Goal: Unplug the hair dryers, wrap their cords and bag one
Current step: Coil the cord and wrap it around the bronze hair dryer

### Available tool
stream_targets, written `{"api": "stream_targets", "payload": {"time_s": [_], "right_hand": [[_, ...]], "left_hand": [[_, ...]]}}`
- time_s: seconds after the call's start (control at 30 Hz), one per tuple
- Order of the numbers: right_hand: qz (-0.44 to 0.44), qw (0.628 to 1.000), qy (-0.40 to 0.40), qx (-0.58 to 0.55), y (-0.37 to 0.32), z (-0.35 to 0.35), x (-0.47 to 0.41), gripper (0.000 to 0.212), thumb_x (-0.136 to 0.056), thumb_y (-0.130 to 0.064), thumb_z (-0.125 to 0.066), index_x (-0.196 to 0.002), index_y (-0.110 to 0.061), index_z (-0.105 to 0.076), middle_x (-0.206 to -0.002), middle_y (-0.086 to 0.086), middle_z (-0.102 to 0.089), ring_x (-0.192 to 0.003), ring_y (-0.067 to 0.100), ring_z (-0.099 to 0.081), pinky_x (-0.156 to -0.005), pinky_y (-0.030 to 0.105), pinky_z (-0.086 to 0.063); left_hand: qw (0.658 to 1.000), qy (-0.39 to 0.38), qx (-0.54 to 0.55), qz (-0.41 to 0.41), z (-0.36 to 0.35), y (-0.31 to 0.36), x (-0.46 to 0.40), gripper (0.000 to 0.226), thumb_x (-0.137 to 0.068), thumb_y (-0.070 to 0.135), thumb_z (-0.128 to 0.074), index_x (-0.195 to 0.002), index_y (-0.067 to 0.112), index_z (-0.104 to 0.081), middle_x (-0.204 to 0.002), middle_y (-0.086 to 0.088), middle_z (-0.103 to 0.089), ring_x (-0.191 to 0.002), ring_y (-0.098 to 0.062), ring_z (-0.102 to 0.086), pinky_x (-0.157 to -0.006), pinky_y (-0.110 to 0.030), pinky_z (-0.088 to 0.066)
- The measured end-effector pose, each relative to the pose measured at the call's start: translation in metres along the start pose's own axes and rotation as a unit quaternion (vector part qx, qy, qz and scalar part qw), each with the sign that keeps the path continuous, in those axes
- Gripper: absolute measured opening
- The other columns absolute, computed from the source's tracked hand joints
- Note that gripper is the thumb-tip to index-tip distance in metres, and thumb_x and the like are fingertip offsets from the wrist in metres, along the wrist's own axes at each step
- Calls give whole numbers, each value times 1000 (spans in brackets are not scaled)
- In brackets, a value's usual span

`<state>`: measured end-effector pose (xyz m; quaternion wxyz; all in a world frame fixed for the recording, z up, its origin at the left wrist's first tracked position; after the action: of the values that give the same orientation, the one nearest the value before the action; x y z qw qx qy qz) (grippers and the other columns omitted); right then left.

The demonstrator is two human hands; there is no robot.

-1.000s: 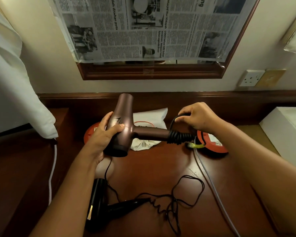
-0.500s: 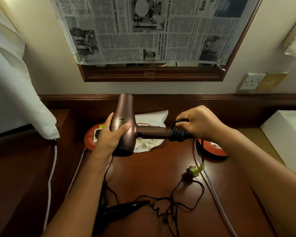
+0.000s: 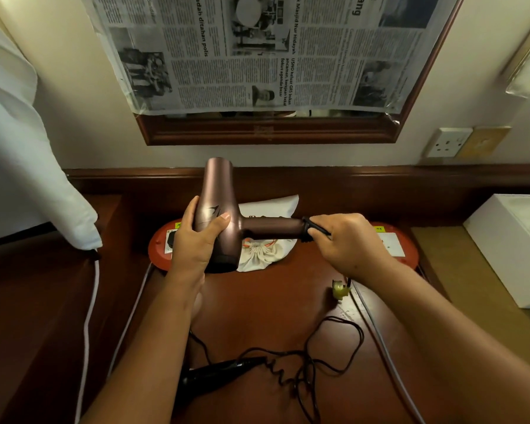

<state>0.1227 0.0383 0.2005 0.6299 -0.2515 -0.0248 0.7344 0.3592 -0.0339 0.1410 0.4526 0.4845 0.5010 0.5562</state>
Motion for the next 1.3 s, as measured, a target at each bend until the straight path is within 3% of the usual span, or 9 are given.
{"api": "stream_targets", "payload": {"time_s": [0.1,0.2,0.33,0.5,0.77,0.9,1.07,1.2,1.3], "right_hand": [[-23,998,36,-37,-2,-4,11,23,-93,-18,-53,-105,-6,-69,-81,8,-69,-68,25,-63,-61,39,-54],[-90,987,65,-117,-1,-10,22,37,-94,-9,-51,-129,0,-56,-108,16,-68,-90,27,-65,-77,31,-51],[-177,947,52,-262,2,-33,33,45,-97,-7,-44,-141,-14,-42,-97,4,-58,-73,-6,-44,-71,11,-36],[-196,915,72,-344,-2,-45,37,32,-96,-8,-49,-114,-34,-45,-82,4,-59,-67,6,-51,-56,19,-42],[-262,852,-1,-453,8,-80,38,15,-98,-13,-48,-92,-23,-58,-72,4,-60,-55,9,-48,-49,21,-40],[-305,802,-42,-512,13,-100,40,28,-100,-28,-44,-84,-9,-56,-57,5,-47,-41,12,-34,-38,21,-27],[-319,763,-52,-559,20,-108,33,28,-98,-34,-47,-92,-11,-62,-51,-1,-29,-40,8,-22,-38,18,-19],[-293,741,-50,-603,23,-107,22,25,-99,-21,-47,-93,-24,-71,-52,-3,-33,-44,9,-24,-40,20,-18],[-287,734,-34,-615,31,-107,16,26,-100,-10,-44,-100,-15,-70,-57,1,-33,-46,12,-24,-42,23,-19]], "left_hand": [[1000,7,6,-6,0,3,1,72,-84,18,-71,-147,26,-37,-108,9,-52,-79,-1,-58,-54,-5,-46],[1000,12,23,-8,-2,6,1,72,-83,18,-72,-146,26,-38,-113,6,-54,-81,-2,-60,-54,-6,-47],[999,19,50,5,-3,5,-2,73,-81,20,-74,-145,29,-40,-108,8,-57,-84,-5,-63,-61,-14,-52],[995,29,88,37,-2,-2,-3,74,-78,23,-76,-143,31,-41,-112,3,-59,-88,-13,-64,-67,-27,-52],[995,14,83,53,-3,-4,-4,72,-79,24,-75,-143,30,-42,-113,3,-59,-87,-13,-64,-61,-24,-50],[994,5,84,65,-1,-5,-7,70,-80,26,-74,-142,30,-42,-118,-1,-58,-88,-15,-64,-61,-27,-52],[993,-11,86,80,3,-9,-10,70,-80,27,-74,-142,30,-42,-118,-3,-60,-94,-23,-66,-63,-30,-54],[990,-22,95,99,5,-15,-13,68,-79,30,-74,-140,31,-44,-119,-6,-61,-96,-28,-67,-67,-34,-56],[989,-34,94,108,7,-17,-17,70,-77,33,-75,-140,33,-44,-121,-8,-61,-94,-29,-68,-65,-34,-56]]}}
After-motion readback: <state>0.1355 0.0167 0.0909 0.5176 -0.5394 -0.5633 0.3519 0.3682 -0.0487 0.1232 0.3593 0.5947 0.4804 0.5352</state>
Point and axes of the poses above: each hand's wrist, its own x-axis away from the middle knuckle, its own z-axis out of the back of the hand, y = z × x, the point moved 8 cm from there along -x, towards the middle knuckle
